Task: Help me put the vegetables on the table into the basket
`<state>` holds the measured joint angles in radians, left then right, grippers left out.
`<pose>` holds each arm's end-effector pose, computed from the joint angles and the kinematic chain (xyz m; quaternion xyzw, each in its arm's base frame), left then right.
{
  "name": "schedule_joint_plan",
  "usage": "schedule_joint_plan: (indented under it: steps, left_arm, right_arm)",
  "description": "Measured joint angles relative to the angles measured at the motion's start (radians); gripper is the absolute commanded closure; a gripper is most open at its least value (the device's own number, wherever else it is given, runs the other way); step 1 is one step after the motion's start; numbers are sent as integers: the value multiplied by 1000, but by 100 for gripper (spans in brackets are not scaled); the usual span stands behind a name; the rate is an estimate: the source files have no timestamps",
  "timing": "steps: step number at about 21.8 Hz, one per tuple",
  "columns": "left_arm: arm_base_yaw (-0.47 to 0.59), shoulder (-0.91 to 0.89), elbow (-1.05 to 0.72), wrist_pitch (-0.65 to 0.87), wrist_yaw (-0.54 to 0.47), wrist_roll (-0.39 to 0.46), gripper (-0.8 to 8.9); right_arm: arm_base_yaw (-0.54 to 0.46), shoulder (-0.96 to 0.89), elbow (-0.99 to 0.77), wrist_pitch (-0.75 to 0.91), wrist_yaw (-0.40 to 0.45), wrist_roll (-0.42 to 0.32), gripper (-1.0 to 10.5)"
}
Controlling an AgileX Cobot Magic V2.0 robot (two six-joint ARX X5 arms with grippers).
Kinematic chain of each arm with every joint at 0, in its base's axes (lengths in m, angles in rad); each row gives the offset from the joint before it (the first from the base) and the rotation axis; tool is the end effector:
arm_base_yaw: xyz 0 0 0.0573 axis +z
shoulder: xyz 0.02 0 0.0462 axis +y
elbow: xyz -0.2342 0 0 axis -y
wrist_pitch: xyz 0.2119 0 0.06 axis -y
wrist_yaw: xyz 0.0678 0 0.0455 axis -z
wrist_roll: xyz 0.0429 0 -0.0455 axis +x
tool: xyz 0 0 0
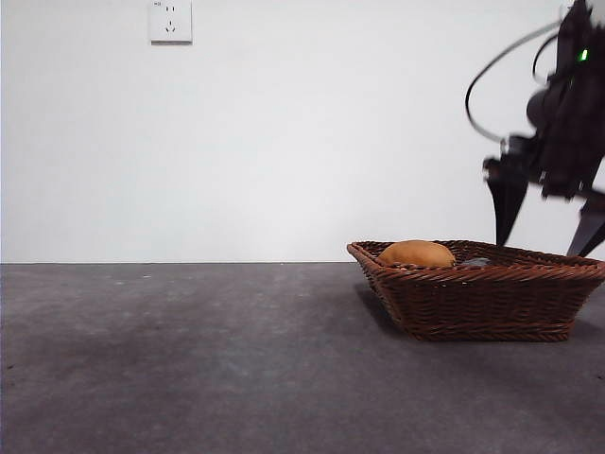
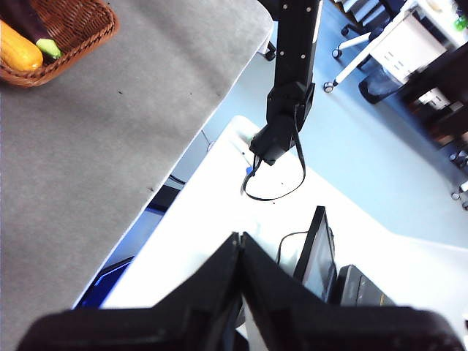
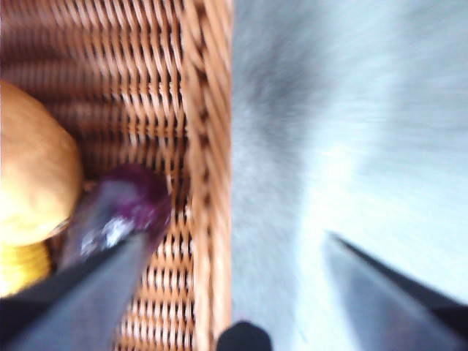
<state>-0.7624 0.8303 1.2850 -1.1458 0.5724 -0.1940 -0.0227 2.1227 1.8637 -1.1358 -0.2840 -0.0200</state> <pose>0.0606 -0.0900 0.3571 -0.0396 0.3920 -0.5470 0.7386 0.3822 0.0033 0.1994 0.0905 0.6337 0.1062 0.7609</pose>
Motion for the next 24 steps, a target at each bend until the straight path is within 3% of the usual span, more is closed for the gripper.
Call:
schedule_joint_plan:
  steps: [5,7,8,10,17,24]
  left_arm:
    - [0,2,0,-17,-127,56,817]
    - [0,3,0,-18,-130,60,817]
    - [0,3,0,-18,-130,61,818]
    - [0,3,0,-18,-130,63,817]
    - [0,13,0,-18,-132,63,817]
    - [0,105,0,-17,-134,63,817]
  right_arm:
    - [2,-338,2,-111,39,14,249]
    - [2,-474,3,-146,45,30,427]
    - [2,-547,3,-169,53,41,567]
    - [2,-711,3,-201,69,58,981]
    - [2,-1117,8,-203,124,58,946]
    - [2,-1151,16,-218,127,58,946]
